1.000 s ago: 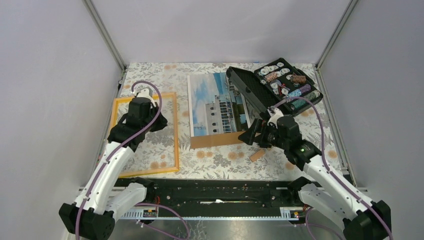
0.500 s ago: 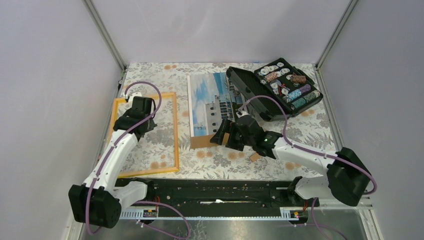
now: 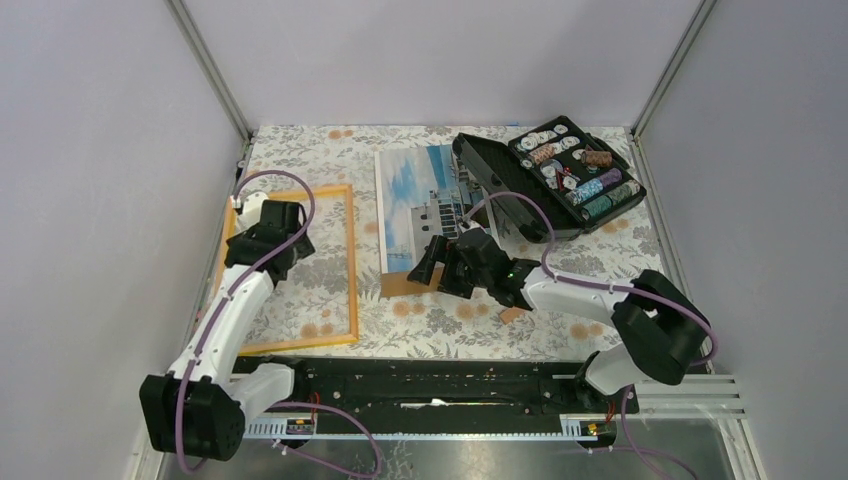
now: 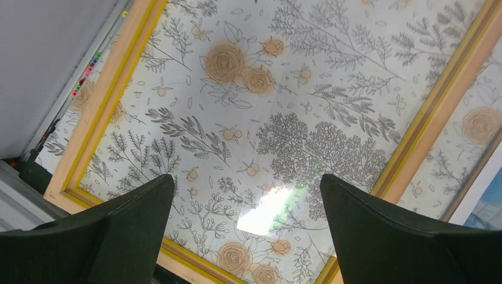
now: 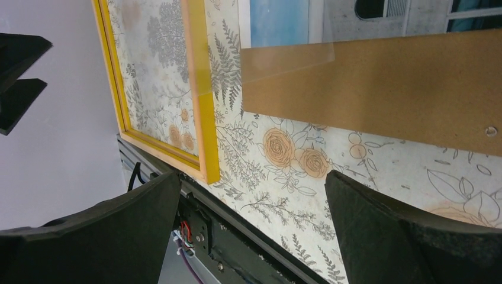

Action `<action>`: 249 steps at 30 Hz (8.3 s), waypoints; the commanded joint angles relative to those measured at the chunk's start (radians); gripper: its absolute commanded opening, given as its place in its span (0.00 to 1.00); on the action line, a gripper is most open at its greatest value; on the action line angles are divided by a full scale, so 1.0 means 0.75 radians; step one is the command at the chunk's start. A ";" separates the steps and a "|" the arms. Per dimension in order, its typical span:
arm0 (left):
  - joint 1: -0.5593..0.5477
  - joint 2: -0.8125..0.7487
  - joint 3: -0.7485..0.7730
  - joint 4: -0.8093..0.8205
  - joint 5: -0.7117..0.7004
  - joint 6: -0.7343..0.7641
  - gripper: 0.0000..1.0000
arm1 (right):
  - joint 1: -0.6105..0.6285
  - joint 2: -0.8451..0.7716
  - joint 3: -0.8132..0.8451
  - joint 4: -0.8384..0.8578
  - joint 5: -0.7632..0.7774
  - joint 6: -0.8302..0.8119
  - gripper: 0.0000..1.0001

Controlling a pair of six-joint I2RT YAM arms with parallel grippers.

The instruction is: Put the photo into the frame

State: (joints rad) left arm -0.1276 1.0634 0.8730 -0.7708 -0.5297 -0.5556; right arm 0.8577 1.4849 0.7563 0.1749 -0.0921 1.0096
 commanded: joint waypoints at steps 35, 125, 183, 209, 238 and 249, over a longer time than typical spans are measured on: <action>-0.429 0.129 0.577 0.691 0.807 0.133 0.99 | -0.165 0.808 0.857 -0.106 0.028 -0.455 0.88; -0.311 -0.248 0.204 1.000 0.700 0.199 0.99 | 0.145 1.127 0.739 1.128 -0.445 0.688 0.00; -0.224 -0.177 0.199 1.022 0.888 0.052 0.99 | 0.154 1.129 1.103 -0.191 0.103 0.060 0.88; -0.216 -0.127 0.188 1.023 0.909 0.046 0.99 | 0.116 1.047 0.944 0.313 -0.156 -0.074 0.58; -0.286 0.001 0.207 0.961 0.651 0.181 0.99 | 0.026 1.104 0.632 1.108 -0.347 0.011 0.00; -0.105 0.030 0.209 0.564 0.370 0.058 0.99 | 0.026 1.053 0.566 1.167 -0.316 -0.057 0.00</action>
State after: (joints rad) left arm -0.3134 1.1080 1.0134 -0.2428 -0.1467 -0.4717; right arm 0.8795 2.3310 1.2076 0.9844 -0.3550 1.0348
